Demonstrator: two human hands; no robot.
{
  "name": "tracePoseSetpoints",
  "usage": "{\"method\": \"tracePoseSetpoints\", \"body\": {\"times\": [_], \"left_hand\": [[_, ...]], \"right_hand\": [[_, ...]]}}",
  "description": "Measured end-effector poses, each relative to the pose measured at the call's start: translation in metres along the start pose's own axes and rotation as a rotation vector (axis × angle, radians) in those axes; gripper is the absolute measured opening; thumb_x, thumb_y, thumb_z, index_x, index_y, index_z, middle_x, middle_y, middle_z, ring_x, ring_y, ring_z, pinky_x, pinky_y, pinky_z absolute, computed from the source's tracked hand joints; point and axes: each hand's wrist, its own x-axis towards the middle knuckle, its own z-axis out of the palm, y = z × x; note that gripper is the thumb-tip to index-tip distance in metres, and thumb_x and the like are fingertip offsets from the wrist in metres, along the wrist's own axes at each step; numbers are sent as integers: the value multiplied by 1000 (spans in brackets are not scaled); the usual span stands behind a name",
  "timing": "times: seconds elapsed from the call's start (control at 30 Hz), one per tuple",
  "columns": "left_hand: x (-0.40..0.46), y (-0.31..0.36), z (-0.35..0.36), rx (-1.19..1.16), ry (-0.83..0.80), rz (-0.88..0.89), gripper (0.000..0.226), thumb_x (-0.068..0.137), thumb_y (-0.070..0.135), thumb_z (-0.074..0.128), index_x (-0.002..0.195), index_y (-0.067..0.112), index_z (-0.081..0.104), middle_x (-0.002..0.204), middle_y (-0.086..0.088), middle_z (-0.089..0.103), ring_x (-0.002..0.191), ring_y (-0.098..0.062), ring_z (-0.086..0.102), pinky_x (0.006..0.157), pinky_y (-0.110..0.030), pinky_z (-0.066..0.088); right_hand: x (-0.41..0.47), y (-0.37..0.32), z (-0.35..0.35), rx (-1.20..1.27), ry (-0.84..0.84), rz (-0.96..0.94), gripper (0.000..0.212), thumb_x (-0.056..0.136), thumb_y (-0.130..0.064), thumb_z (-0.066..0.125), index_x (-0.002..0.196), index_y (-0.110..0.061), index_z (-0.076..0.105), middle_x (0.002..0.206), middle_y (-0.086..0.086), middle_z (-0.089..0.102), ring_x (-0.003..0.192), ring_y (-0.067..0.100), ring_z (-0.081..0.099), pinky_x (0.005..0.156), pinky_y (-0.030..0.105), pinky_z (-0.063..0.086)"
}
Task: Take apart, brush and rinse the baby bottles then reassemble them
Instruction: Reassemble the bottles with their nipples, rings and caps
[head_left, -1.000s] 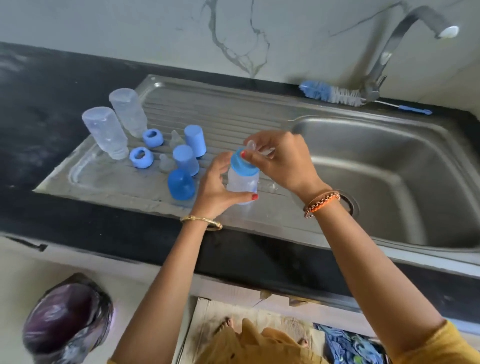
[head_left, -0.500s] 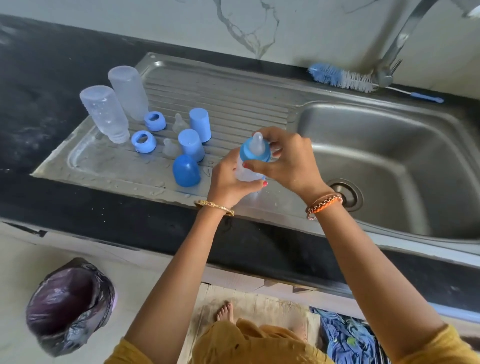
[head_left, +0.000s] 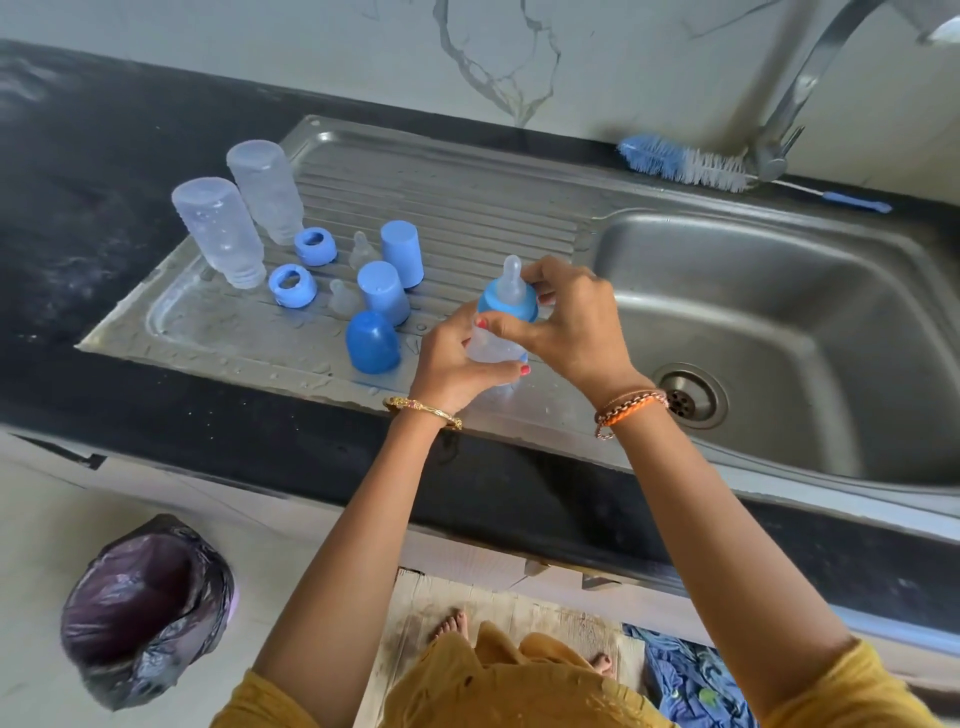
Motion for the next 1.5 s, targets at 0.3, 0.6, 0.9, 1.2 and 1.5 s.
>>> {"method": "tracePoseSetpoints", "body": {"times": [0.3, 0.6, 0.9, 1.2, 1.5], "left_hand": [[3, 1, -2, 7, -17, 6, 47, 65, 6, 81, 105, 17, 58, 88, 16, 61, 83, 8, 58, 69, -3, 40], [10, 17, 3, 83, -47, -18, 50, 59, 12, 86, 104, 15, 64, 95, 1, 68, 93, -13, 62, 79, -23, 48], [7, 27, 15, 7, 75, -21, 51, 51, 13, 89, 92, 23, 61, 82, 12, 64, 79, -2, 59, 67, -11, 47], [11, 37, 35, 4, 86, -48, 44, 44, 28, 87, 81, 24, 63, 70, 10, 59, 65, 1, 52, 58, -13, 41], [6, 47, 45, 21, 80, 42, 47, 44, 28, 84, 88, 32, 66, 75, 13, 66, 72, -2, 58, 62, -10, 42]], "right_hand": [[-5, -2, -9, 153, -189, -76, 73, 70, -17, 79, 133, -9, 44, 123, 6, 58, 112, 22, 54, 99, 33, 41], [-1, 3, -12, 112, -40, 1, 60, 59, -34, 87, 102, -3, 60, 91, -2, 55, 82, 16, 51, 75, 22, 42], [-7, 10, -20, 305, -56, 19, 59, 65, -20, 84, 118, -9, 58, 102, -6, 62, 93, 13, 60, 88, 23, 47], [-12, 24, -38, 452, -107, 64, 76, 68, -25, 70, 138, -15, 40, 135, -2, 48, 126, 9, 43, 104, 14, 32], [-17, 25, -41, 459, 16, 75, 73, 63, -39, 78, 127, -22, 46, 119, -1, 55, 110, 14, 53, 96, 30, 46]]}}
